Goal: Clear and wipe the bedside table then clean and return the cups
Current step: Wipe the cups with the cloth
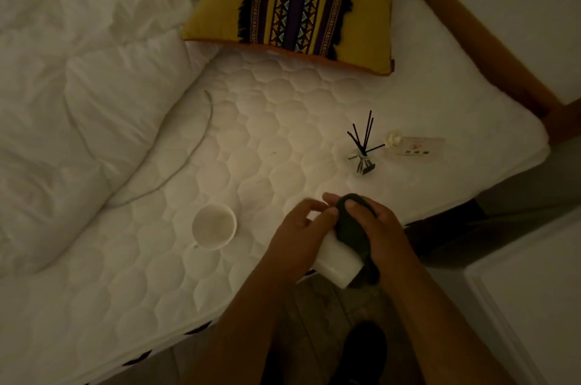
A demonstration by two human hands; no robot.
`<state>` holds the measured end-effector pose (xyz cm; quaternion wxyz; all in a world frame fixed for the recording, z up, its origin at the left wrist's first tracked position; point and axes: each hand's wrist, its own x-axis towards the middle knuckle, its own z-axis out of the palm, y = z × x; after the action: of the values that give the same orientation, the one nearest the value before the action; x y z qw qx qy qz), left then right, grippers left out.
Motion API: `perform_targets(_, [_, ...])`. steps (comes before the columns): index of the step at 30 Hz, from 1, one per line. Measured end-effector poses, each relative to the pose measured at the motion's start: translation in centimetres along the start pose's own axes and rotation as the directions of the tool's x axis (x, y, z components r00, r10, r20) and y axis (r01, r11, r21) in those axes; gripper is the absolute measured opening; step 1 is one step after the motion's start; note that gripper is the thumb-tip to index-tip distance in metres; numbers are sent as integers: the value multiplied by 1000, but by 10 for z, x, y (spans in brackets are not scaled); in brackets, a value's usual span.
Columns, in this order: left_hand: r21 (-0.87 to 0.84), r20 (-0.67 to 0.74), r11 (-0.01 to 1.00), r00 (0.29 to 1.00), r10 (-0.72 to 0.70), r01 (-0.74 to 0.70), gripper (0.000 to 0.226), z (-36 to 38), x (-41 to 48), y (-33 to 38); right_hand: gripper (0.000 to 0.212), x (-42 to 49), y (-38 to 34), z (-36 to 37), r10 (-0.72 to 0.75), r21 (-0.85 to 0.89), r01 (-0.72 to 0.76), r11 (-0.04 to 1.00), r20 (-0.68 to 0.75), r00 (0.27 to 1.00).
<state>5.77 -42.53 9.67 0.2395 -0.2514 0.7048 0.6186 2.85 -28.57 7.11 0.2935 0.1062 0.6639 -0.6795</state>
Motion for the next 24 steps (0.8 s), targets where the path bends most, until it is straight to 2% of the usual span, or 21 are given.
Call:
perform_targets(2, [-240,113,962,988,-102,127,44,-4,-12,2,40,-1,-3,2,59,190,-75,979,91,994])
perform_targets(5, [-505,147,818,961,-234,277,66,-5,-15,-6,40,-7,-6,10,8,292,-17,956,32,999])
perform_targets(9, [-663,173,670,939,-296,333,49,-10,-17,-14,24,-25,1,20,-63,314,64,947,-16,998])
perform_targets(10, [-679,169,650,934,-314,341,46,-13,-17,-15,22,-29,1,21,-68,278,63,958,7,998])
perform_targets(11, [-636,135,694,935,-328,336,43,-14,-16,-16,21,-31,-1,24,-58,224,50,973,29,998])
perform_targets(12, [-497,84,810,946,-313,312,41,-16,-13,-16,24,-32,-6,27,-37,159,30,987,40,999])
perform_targets(13, [-287,32,919,962,-273,270,41,-18,-11,-15,29,-31,-7,30,-13,50,12,999,14,1000])
perform_targets(14, [-96,-22,970,974,-227,224,43,-18,-9,-14,28,-29,-6,33,-10,-93,7,996,-38,999])
perform_targets(15, [-14,-69,982,979,-191,191,45,-17,-7,-13,20,-28,-6,36,-37,-247,12,969,-97,995])
perform_targets(16, [-13,-96,986,981,-169,168,43,-15,-6,-12,14,-28,-6,43,-90,-399,21,917,-156,984])
perform_targets(18, [-119,-117,988,986,-115,101,36,-11,-10,-9,9,-31,-2,57,-281,-605,82,792,-242,929])
perform_targets(21, [-362,-119,929,984,-131,80,48,-4,-16,-8,35,-40,7,71,-505,-663,225,714,-265,822])
perform_targets(22, [-438,-121,893,978,-172,103,53,-3,-15,-5,38,-39,10,70,-572,-677,294,675,-229,788])
perform_targets(24, [-592,-59,780,954,-295,205,53,-6,-7,-2,35,-34,13,62,-710,-743,452,494,-44,703])
